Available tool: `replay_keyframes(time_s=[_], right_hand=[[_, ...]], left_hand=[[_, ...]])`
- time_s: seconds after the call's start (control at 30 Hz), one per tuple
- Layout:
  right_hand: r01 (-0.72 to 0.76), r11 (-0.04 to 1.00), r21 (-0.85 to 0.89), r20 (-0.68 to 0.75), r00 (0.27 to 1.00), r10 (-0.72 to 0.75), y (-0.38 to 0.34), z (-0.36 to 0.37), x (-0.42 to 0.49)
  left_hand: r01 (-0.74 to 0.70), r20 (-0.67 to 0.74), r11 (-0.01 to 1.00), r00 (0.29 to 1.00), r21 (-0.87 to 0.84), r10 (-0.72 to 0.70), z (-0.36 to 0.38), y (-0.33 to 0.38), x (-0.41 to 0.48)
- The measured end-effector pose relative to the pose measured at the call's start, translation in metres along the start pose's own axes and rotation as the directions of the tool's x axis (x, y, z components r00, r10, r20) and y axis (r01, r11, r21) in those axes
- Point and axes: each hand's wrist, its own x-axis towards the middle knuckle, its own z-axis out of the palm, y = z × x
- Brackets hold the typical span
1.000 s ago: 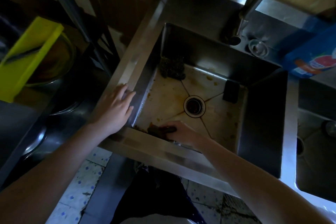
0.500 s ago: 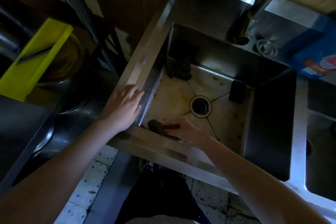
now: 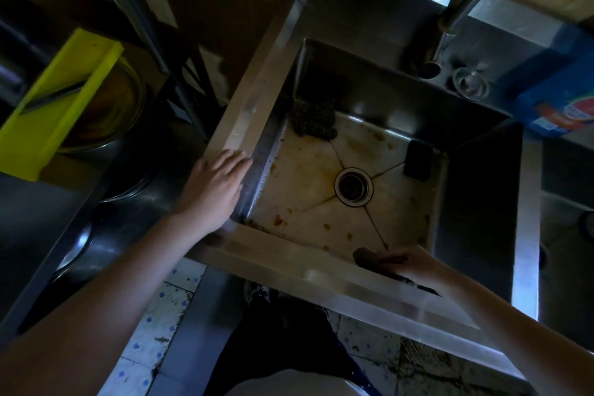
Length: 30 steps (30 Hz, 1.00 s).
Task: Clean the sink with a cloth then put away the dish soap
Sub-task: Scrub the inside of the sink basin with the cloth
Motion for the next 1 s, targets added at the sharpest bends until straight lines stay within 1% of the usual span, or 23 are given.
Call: replay_keyframes(time_s=[0.1, 0.23, 0.4, 0.53, 0.63, 0.77, 0.87, 1.0], right_hand=[[0.013, 1.000, 0.008, 0.000, 1.000, -0.013, -0.017, 0.006, 0.004], [0.117, 0.985, 0.126, 0.027, 0.992, -0.121, -0.066, 0.028, 0.023], [0.271, 0.942, 0.196, 0.078, 0.954, -0.291, -0.135, 0.053, 0.048], [0.320, 0.926, 0.202, 0.081, 0.937, -0.341, -0.162, 0.064, 0.060], [0.309, 0.933, 0.187, 0.079, 0.942, -0.327, -0.160, 0.065, 0.062], [0.237, 0.941, 0.242, 0.110, 0.957, -0.270, -0.128, 0.053, 0.054], [0.146, 0.973, 0.179, 0.095, 0.982, -0.165, -0.089, 0.041, 0.048], [0.045, 0.996, 0.082, 0.076, 0.996, -0.051, -0.030, 0.023, 0.037]], left_hand=[[-0.004, 0.014, 1.000, 1.000, -0.021, 0.004, 0.001, -0.002, -0.001], [0.005, 0.010, 0.998, 1.000, -0.055, -0.004, 0.005, -0.005, -0.002], [0.011, -0.024, 0.993, 1.000, -0.116, -0.014, 0.008, -0.007, -0.002], [0.017, -0.045, 0.987, 0.999, -0.158, -0.024, 0.009, -0.006, -0.001], [0.024, -0.042, 0.988, 0.999, -0.155, -0.030, 0.008, -0.004, 0.000], [0.036, -0.023, 0.989, 0.999, -0.145, -0.039, 0.008, -0.003, 0.001], [0.045, -0.015, 0.989, 0.999, -0.143, -0.047, 0.010, -0.003, 0.001], [0.049, -0.017, 0.987, 0.999, -0.151, -0.052, 0.012, -0.004, 0.001]])
